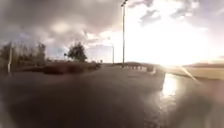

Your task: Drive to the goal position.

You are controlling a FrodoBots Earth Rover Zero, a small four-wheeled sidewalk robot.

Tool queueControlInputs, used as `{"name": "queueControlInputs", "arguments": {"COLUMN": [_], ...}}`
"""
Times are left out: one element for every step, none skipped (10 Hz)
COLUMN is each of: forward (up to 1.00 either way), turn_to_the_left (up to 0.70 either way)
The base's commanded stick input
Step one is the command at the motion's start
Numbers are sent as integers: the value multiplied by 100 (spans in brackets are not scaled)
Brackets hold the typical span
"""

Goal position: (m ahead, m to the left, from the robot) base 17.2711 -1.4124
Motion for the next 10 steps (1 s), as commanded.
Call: {"name": "queueControlInputs", "arguments": {"forward": [70, 70, 70, 70, 70, 70, 70, 70, 70, 70], "turn_to_the_left": [-14, -14, -14, -14, -12, -3, 0, 0, 0, 0]}}
